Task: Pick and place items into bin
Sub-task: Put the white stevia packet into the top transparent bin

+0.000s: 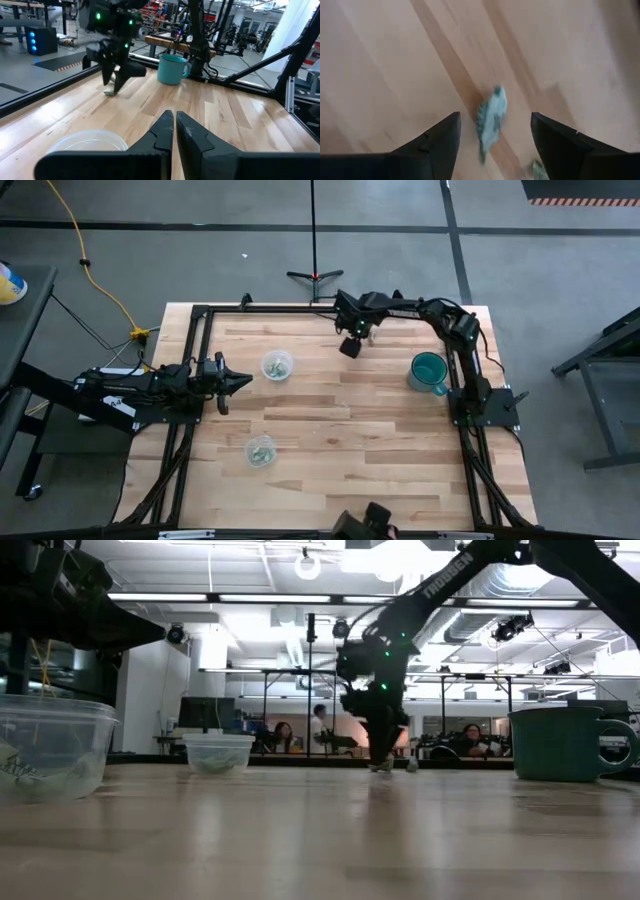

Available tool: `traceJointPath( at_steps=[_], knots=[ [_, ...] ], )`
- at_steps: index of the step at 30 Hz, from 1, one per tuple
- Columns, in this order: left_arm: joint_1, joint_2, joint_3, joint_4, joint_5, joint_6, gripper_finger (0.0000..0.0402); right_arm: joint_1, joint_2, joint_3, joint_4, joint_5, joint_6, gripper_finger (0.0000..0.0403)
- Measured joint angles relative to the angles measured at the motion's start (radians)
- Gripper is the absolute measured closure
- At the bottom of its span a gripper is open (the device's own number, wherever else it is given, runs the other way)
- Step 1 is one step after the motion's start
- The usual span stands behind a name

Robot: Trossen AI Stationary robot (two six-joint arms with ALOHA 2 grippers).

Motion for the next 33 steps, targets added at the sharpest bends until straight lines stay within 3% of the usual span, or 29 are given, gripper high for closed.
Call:
traceJointPath(
  at_steps=[13,17,25,33],
  knots=[
    [0.000,0.000,0.000,0.000,-0.002,0.034,0.0346,-0.007,-0.001,-0.078,0.083,0.000,-0.007,0.0180],
    [0.000,0.000,0.000,0.000,-0.002,0.034,0.0346,-0.003,-0.001,-0.078,0.088,0.008,0.001,0.0229],
    [0.000,0.000,0.000,0.000,-0.002,0.034,0.0346,0.005,-0.001,-0.078,0.119,-0.020,0.081,0.0387],
    [0.000,0.000,0.000,0.000,-0.002,0.034,0.0346,0.131,-0.014,-0.038,0.484,-0.286,0.158,0.0398]
  ],
)
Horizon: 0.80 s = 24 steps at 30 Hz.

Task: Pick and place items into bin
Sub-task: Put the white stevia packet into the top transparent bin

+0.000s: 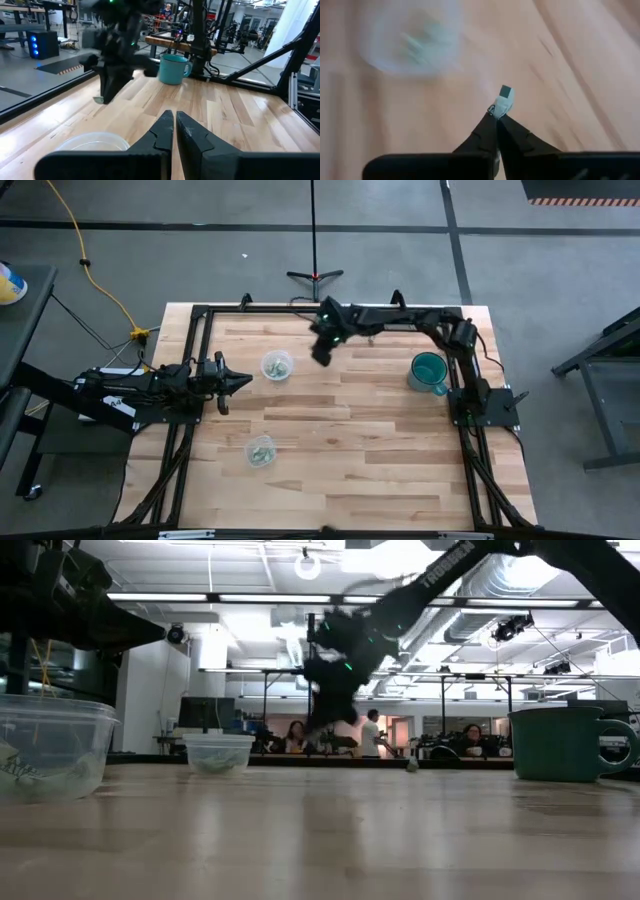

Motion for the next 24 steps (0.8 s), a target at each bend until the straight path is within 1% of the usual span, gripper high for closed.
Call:
traceJointPath(
  at_steps=[2,4,7,9,12,15,24],
  knots=[
    [0.000,0.000,0.000,0.000,0.000,0.000,0.0346,0.060,0.000,0.016,0.084,0.017,-0.016,0.0396],
    [0.000,0.000,0.000,0.000,0.000,0.000,0.0346,0.118,0.000,0.029,0.165,0.076,-0.042,0.0393],
    [0.000,0.000,0.000,0.000,0.000,0.000,0.0346,0.183,0.001,0.038,0.294,0.140,-0.060,0.0399],
    [0.000,0.000,0.000,0.000,0.000,0.000,0.0346,0.202,0.006,0.040,0.345,0.162,-0.060,0.0399],
    [0.000,0.000,0.000,0.000,0.000,0.000,0.0346,0.205,0.015,0.038,0.350,0.194,-0.055,0.0392],
    [0.000,0.000,0.000,0.000,0.000,0.000,0.0346,0.203,0.015,0.038,0.358,0.198,-0.054,0.0385],
    [0.000,0.000,0.000,0.000,-0.001,0.000,0.0346,0.208,0.015,0.039,0.416,0.150,-0.054,0.0362]
  ],
)
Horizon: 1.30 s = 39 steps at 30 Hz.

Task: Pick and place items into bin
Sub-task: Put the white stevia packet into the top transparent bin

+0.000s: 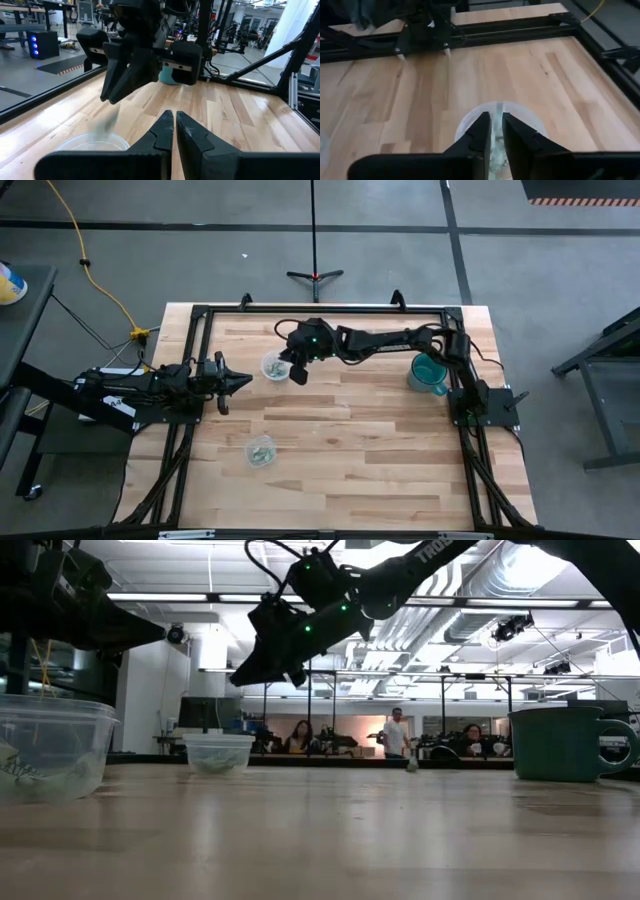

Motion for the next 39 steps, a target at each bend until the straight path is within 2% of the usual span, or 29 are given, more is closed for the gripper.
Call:
traceJointPath(
  at_steps=[3,8,10,14,16,21,24,26,29,36,39],
  knots=[
    [0.000,0.000,0.000,0.000,0.000,0.000,0.0346,0.000,0.000,0.000,0.002,-0.011,0.000,0.0344],
    [0.000,0.000,0.000,0.000,0.000,0.000,0.0346,-0.012,-0.002,0.006,-0.062,0.066,-0.011,0.0299],
    [0.000,0.000,0.000,0.000,0.000,0.000,0.0346,-0.034,-0.012,0.029,-0.199,0.146,-0.023,0.0277],
    [0.000,0.000,0.000,0.000,0.000,-0.007,0.0346,-0.114,-0.015,0.099,-0.538,0.400,0.041,0.0227],
    [0.000,0.000,0.000,0.000,0.001,-0.007,0.0346,-0.166,-0.015,0.102,-0.651,0.446,0.106,0.0201],
    [0.000,0.000,0.000,0.000,0.002,-0.007,0.0346,-0.301,-0.015,0.090,-0.911,0.350,0.259,0.0156],
    [0.000,0.000,0.000,0.000,0.002,-0.007,0.0346,-0.358,-0.015,0.064,-0.998,0.364,0.309,0.0148],
    [0.000,0.000,0.000,0.000,0.002,-0.007,0.0346,-0.384,-0.015,0.038,-1.007,0.371,0.326,0.0147],
    [0.000,0.000,0.000,0.000,0.004,-0.007,0.0346,-0.404,-0.015,-0.009,-1.005,0.327,0.339,0.0147],
    [0.000,0.000,0.000,0.000,0.005,-0.007,0.0346,-0.406,-0.019,-0.097,-0.960,0.337,0.354,0.0148],
    [0.000,0.000,0.000,0.000,0.005,-0.007,0.0346,-0.405,-0.021,-0.116,-0.928,0.330,0.358,0.0162]
  ],
)
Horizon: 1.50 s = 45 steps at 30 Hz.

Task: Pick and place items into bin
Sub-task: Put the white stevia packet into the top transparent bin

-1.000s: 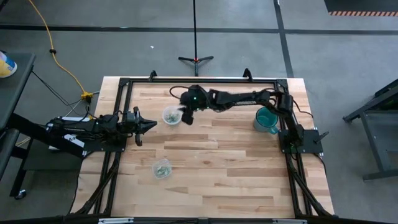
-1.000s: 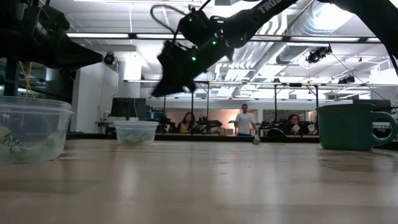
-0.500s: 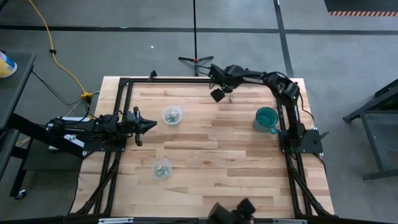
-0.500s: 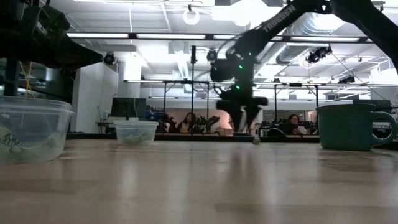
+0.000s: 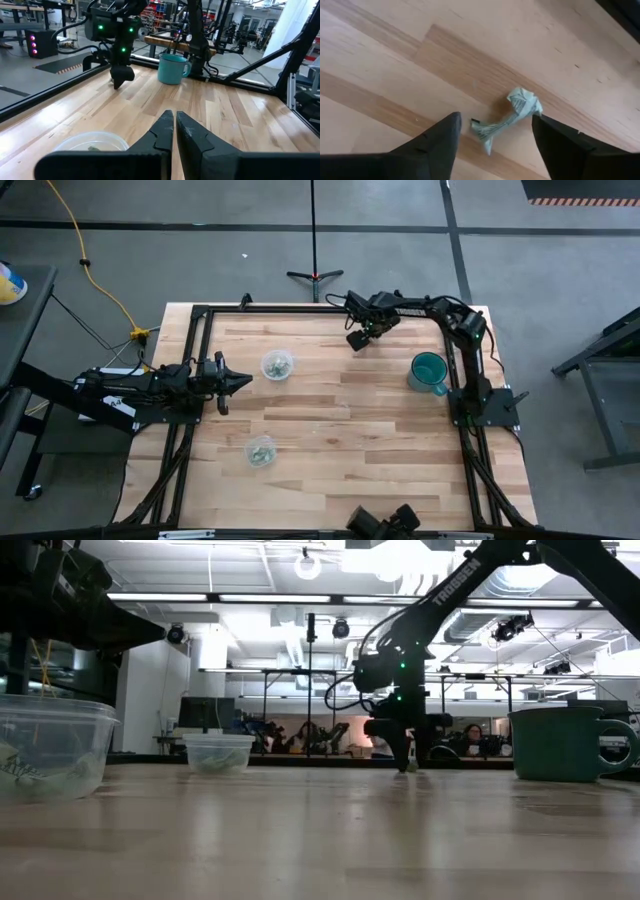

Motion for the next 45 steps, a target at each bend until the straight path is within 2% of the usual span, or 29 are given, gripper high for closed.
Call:
traceJointPath(
  at_steps=[5,10,13,16,21,24,29,36,40,45],
  knots=[
    [0.000,0.000,0.000,0.000,0.001,0.000,0.0346,0.001,0.000,-0.004,0.024,-0.026,-0.005,0.0230],
    [0.000,0.000,0.000,0.000,0.002,0.000,0.0346,0.011,0.002,-0.006,0.052,-0.065,-0.043,0.0335],
    [0.000,0.000,0.000,0.000,0.003,0.000,0.0346,0.043,0.000,-0.009,0.123,-0.095,-0.136,0.0391],
    [0.000,0.000,0.000,0.000,0.002,0.000,0.0346,0.112,-0.004,-0.009,0.345,-0.139,-0.186,0.0385],
    [0.000,0.000,0.000,0.000,0.002,0.000,0.0346,0.277,-0.026,-0.005,0.779,-0.358,-0.260,0.0398],
    [0.000,0.000,0.000,0.000,0.002,0.000,0.0346,0.363,-0.025,-0.006,0.938,-0.315,-0.296,0.0399],
    [0.000,0.000,0.000,0.000,0.001,0.000,0.0346,0.430,-0.010,-0.008,1.076,-0.277,-0.336,0.0397],
    [0.000,0.000,0.000,0.000,-0.023,0.000,0.0346,0.429,0.028,-0.008,1.140,-0.289,-0.310,0.0391],
    [0.000,0.000,0.000,0.001,-0.023,0.000,0.0346,0.427,0.029,-0.008,1.139,-0.294,-0.306,0.0353],
    [0.000,0.000,0.000,0.001,-0.023,0.000,0.0346,0.427,0.029,-0.008,1.151,-0.299,-0.306,0.0278]
  ],
)
